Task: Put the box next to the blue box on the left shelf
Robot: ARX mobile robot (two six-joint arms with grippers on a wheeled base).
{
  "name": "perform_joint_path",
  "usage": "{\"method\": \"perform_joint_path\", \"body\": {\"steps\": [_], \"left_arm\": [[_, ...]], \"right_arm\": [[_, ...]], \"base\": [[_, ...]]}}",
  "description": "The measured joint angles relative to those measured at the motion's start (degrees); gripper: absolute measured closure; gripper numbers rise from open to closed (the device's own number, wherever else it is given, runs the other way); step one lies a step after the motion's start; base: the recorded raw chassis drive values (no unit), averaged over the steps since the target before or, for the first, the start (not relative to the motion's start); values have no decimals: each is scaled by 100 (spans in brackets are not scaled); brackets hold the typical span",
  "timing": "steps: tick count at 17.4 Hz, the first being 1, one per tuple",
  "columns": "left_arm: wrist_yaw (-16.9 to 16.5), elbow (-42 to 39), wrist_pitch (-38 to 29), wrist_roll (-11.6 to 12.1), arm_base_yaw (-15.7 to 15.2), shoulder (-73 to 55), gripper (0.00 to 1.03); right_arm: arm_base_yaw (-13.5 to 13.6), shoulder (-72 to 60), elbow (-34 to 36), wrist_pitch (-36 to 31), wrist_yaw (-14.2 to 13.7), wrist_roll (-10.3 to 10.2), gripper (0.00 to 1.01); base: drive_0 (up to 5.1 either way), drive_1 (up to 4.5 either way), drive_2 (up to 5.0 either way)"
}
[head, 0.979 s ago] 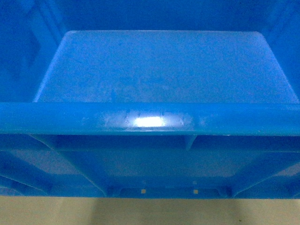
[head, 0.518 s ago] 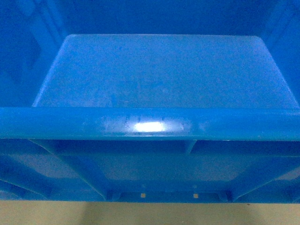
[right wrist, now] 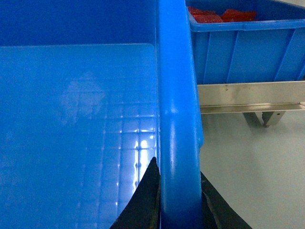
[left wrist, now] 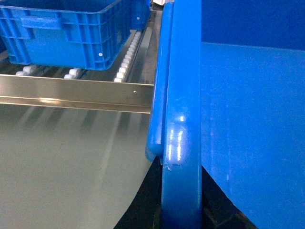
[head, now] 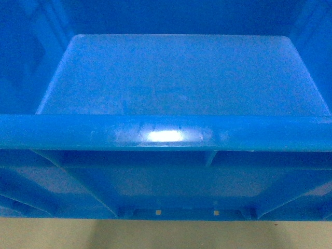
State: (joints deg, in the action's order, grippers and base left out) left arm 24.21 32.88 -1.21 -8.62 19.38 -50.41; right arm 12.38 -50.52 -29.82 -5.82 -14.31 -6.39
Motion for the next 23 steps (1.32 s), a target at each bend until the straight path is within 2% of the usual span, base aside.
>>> {"method": "perform_joint_path", "body": {"steps": [2,23], "left_arm": [[0,0,-2,0,0,0,94],[0,0,0,0,0,-7,94]], "right_arm": [[0,0,0,-2,0,0,92],[0,0,0,-2,0,0,92]], "base": [[0,0,0],[7,435,-420]]}}
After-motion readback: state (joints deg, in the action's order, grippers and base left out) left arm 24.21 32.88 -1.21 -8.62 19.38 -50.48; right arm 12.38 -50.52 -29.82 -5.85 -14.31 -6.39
